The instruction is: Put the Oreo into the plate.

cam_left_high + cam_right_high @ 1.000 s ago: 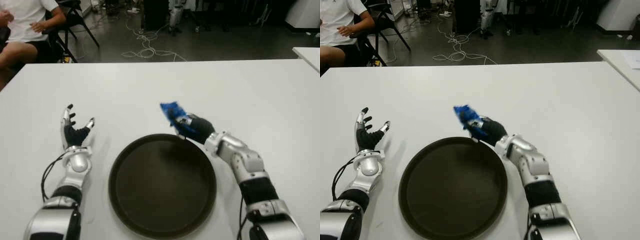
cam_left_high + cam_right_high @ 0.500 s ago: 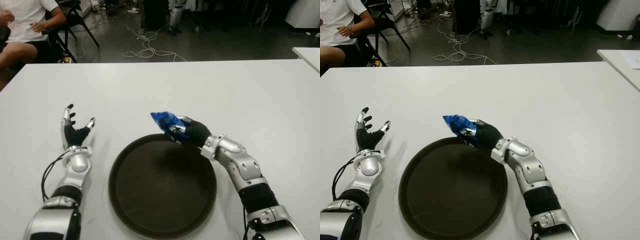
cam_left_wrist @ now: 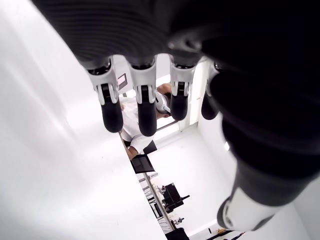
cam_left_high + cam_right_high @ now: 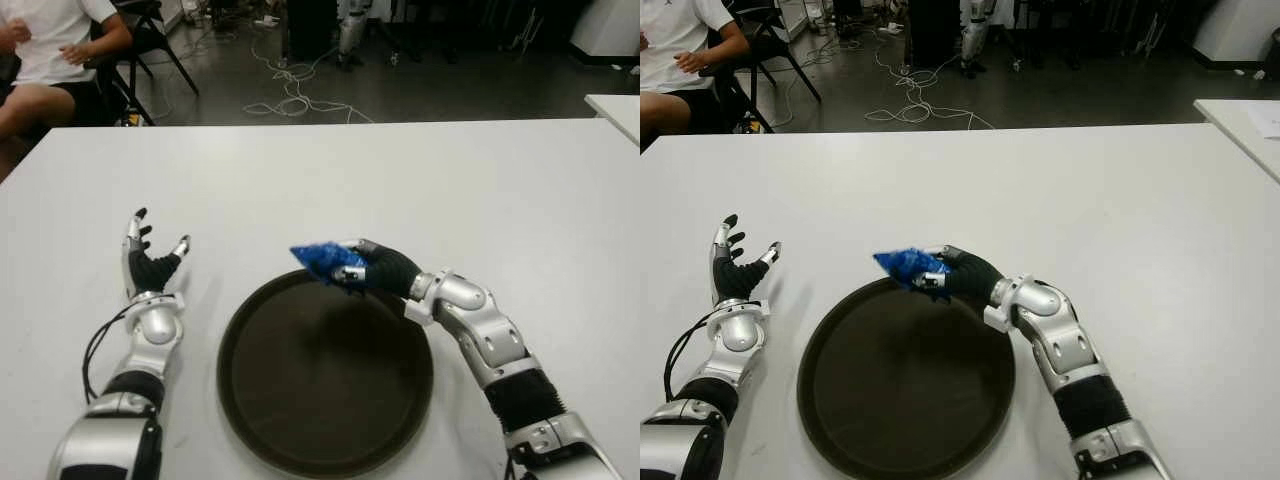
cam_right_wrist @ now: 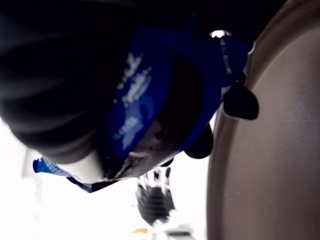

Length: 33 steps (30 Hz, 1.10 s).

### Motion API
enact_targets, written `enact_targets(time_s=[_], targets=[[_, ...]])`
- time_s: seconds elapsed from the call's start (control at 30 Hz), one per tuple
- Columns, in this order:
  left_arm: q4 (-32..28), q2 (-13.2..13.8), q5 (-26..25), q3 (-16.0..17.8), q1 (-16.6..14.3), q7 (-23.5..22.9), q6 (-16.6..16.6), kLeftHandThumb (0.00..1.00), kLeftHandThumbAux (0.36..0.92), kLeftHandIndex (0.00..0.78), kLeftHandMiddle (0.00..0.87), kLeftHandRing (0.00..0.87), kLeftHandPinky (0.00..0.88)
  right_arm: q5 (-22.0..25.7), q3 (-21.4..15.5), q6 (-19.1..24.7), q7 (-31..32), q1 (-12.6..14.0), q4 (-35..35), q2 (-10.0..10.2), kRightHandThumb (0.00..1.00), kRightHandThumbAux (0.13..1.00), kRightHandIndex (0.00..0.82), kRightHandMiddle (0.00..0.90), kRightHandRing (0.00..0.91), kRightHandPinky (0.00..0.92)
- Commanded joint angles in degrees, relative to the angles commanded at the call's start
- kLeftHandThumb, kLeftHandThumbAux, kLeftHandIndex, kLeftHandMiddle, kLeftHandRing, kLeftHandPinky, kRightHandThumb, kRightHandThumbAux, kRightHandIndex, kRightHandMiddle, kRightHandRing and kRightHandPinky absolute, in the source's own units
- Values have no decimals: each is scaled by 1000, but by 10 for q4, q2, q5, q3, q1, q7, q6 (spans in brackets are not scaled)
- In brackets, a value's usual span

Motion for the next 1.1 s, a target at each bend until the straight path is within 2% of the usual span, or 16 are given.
enact_targets(time_s=[0.17, 0.3, 0.4, 0.53, 0.9, 1.1], targets=[[-1, 0, 0, 0, 0, 2, 1, 235, 789, 107, 110, 127, 168, -32, 19, -47, 14, -4, 3, -18, 689, 726, 439, 803, 819, 812], [-1, 0, 4, -1, 0, 9, 2, 258, 794, 114, 121, 143, 194, -44, 24, -82, 17, 0, 2, -24, 684, 730, 438, 808, 824, 815], [0, 0, 6, -2, 0, 13, 2, 266, 794, 115, 117, 139, 181, -50, 26, -103, 16, 3, 1, -28, 683, 731, 438, 809, 827, 819], [0, 1, 8, -4, -1, 15, 2, 265, 790, 114, 109, 126, 161, -56, 29, -111, 12, 8, -10, -33, 682, 732, 437, 811, 830, 822], [0, 0, 5, -2, 0, 11, -4, 261, 791, 113, 127, 148, 194, -76, 35, -128, 7, 14, -26, -41, 684, 731, 438, 823, 843, 839], [-1, 0, 2, -1, 1, 5, -6, 229, 787, 109, 109, 127, 164, -74, 34, -147, 13, 14, -18, -40, 685, 731, 438, 822, 844, 836]])
